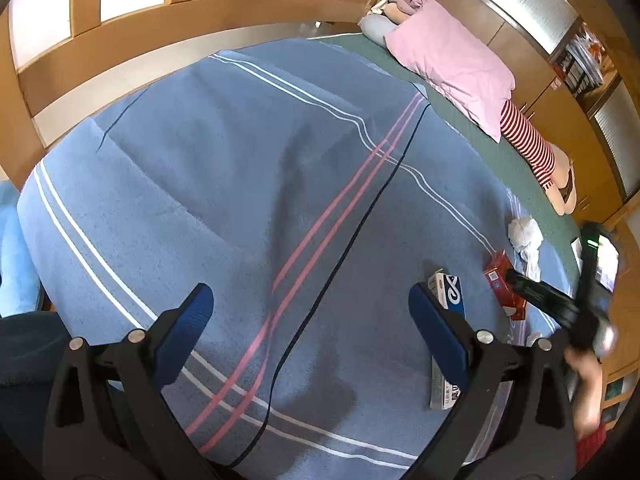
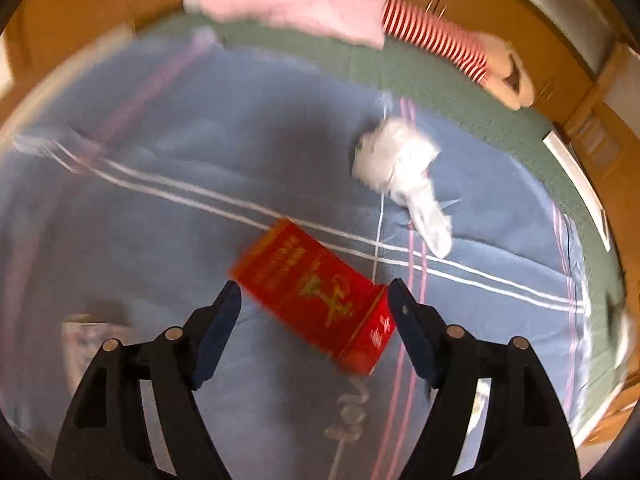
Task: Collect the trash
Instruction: 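Grasp the red cigarette box with the right gripper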
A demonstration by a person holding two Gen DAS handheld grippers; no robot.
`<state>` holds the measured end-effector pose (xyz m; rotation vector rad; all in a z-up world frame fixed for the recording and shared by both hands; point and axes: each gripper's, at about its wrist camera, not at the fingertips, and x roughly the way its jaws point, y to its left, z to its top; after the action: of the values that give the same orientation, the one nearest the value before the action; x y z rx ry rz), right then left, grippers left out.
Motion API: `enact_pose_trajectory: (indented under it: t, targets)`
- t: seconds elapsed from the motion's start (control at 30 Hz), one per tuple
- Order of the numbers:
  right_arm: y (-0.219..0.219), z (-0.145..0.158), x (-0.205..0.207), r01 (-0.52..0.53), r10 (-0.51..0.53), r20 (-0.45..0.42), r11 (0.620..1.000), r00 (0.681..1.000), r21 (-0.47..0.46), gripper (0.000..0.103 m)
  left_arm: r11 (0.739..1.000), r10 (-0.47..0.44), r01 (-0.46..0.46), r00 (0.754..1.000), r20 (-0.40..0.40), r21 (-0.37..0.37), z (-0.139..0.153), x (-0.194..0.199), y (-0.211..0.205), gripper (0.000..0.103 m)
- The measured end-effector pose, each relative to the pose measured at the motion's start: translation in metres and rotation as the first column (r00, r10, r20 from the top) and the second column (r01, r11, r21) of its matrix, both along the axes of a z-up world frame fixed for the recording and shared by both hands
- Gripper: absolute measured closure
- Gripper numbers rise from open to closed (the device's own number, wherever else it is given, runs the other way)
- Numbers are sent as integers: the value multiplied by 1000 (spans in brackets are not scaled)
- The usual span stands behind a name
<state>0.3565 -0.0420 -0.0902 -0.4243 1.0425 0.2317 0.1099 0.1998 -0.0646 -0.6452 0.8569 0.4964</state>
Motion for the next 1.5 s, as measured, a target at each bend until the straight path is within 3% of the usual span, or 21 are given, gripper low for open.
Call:
enact_pose_trajectory:
  t: [0.1,0.13,0.23,0.3,0.5,0.67,0.77,0.87,1.0,1.13,1.27,1.37,1.5]
  targets:
    - [-4,-21,19,-3,2,-64,1000,998,-16,24,1000,4,-4,1000,-7,-5,-2,0,1,5]
    - [-5,-24,22,-1,0,-47,1000,999,-29,19,1000,4,-4,1000,-14,-10,-3,1,1,5]
    - [-13,-29,25,23,-23,-40,1000,999,14,20,1000,-14,14,999,-36,-5,-5,6,-1,5]
    - [-16,-31,18,41,-41,-17,999,999,26,31,1000,-29,30,999,-43,9,-5,9,-4,5]
    - [-16,-21,-12,-12,11,-32,999,999,-32,48,1000,-26,26,999,-47,8,-6,7,-4,5]
    - [-34,-1,-45,20,-7,-82,987,997,160,54,1000,-12,12,999,-44,9,-5,6,-2,5]
    - [-45,13,-71,49,0,-154,947,988,318,53,1000,-19,20,999,-47,11,-5,7,-2,5]
    - [-51,17,-95,63,60,-261,896,963,440,52,1000,-24,25,999,-46,15,-5,7,-3,5]
    - [-53,8,-116,128,152,-417,812,896,570,51,1000,-24,24,999,-47,2,-6,7,-2,5]
    - [-50,-12,-123,224,200,-528,743,825,631,51,1000,-17,17,999,-45,0,-6,6,-2,5]
    - [-33,-28,-129,253,249,-573,712,781,655,51,1000,-16,17,999,-48,8,-6,7,-1,5]
    - [-33,-29,-129,257,238,-569,712,787,653,54,1000,-16,17,999,-50,7,-7,7,-1,5]
    - [-52,-20,-125,254,148,-542,763,827,595,54,1000,-18,18,999,-51,4,-7,7,-2,5]
